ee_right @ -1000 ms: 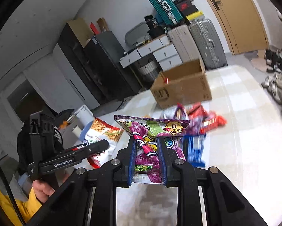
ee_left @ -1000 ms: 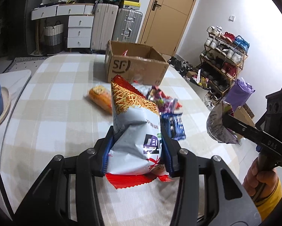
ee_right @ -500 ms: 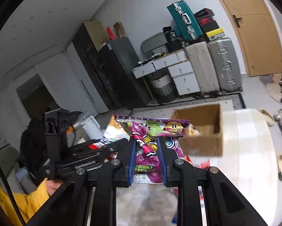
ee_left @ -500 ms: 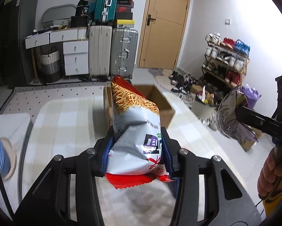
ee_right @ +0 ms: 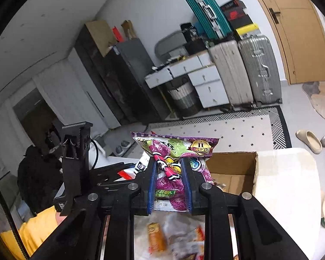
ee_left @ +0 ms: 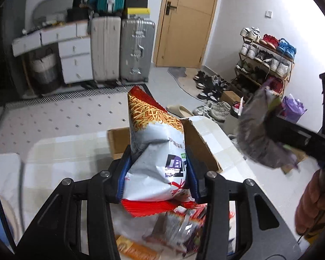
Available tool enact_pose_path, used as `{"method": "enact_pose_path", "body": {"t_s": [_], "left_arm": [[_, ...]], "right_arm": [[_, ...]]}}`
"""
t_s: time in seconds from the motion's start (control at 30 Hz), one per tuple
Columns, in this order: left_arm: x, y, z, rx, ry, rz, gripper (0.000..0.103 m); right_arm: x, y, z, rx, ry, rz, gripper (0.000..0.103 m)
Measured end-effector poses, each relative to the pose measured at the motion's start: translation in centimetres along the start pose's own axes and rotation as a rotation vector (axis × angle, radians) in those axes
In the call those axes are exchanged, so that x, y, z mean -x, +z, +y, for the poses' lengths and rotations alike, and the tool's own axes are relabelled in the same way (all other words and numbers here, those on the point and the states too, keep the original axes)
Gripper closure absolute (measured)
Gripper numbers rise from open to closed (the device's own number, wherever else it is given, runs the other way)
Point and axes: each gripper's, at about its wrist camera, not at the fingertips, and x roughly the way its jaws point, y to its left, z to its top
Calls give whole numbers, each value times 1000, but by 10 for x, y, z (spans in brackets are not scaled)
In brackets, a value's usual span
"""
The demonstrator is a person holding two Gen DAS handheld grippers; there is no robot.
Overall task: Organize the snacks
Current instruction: 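Lower both held bags into the box and open both grippers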
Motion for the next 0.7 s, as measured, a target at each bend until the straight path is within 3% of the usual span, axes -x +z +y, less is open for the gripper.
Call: {"method": "enact_pose_path", "body": {"t_s": [0.3, 0.7], "left_arm": [[-109, 22, 13, -32, 38, 106, 62], [-171, 7, 26, -48, 37, 163, 61]], "right_arm": [[-63, 10, -49, -33, -66, 68, 81], [-88, -2, -73, -71, -77, 113, 81]]}}
